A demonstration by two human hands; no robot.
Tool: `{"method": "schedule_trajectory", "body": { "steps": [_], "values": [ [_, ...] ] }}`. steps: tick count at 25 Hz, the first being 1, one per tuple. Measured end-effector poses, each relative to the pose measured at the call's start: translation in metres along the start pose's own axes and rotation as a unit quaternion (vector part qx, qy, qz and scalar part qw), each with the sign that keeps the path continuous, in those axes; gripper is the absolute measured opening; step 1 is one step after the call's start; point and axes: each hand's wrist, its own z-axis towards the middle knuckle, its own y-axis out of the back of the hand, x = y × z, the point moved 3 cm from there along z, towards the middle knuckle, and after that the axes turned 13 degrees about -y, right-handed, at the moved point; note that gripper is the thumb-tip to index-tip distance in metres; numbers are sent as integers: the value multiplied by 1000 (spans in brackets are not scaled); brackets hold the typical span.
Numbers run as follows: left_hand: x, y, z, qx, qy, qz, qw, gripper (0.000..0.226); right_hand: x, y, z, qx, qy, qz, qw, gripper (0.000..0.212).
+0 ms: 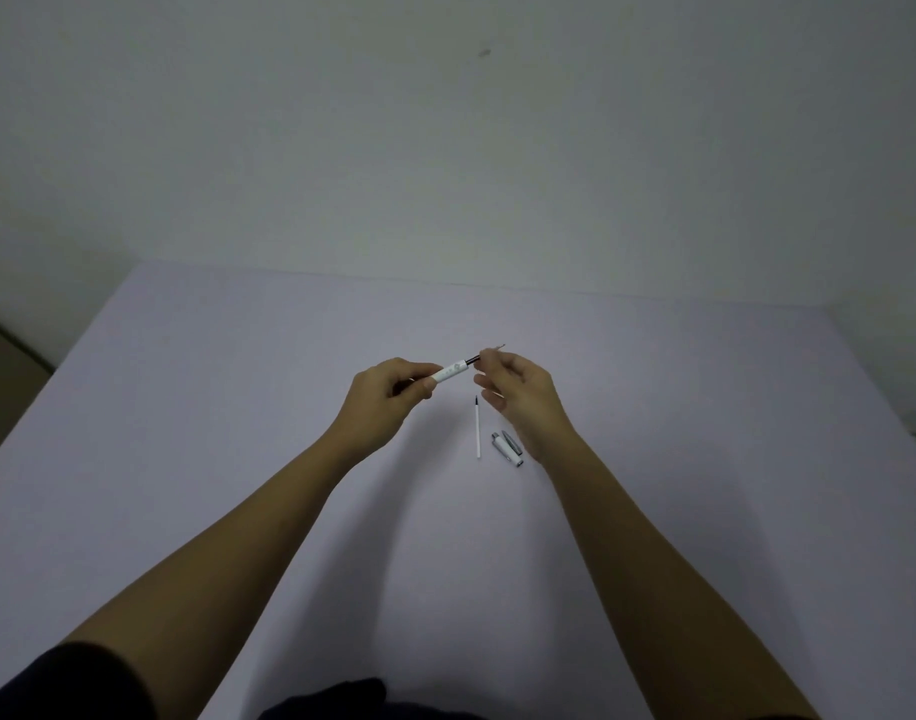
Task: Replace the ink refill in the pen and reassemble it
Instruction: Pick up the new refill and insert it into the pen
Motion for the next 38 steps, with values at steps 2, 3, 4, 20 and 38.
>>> {"method": "schedule_trajectory", "body": {
  "steps": [2,3,4,20,38],
  "values": [
    [3,0,0,-10,10,-18,1000,20,-5,9,10,-22,-15,18,999,24],
    [5,1,1,-14,17,-29,999,19,-10,17,17,-58,-21,13,998,25],
    [8,1,1,-17,24,-37,999,19,-16,27,24,-108,-26,-16,994,26],
    [55,-9,20,-25,101,-49,993,18,-67,71,100,-138,-101,-515,840,18],
    [50,-15,6,33,84,6,996,20,-19,48,62,-76,-47,98,991,3]
  ]
}}
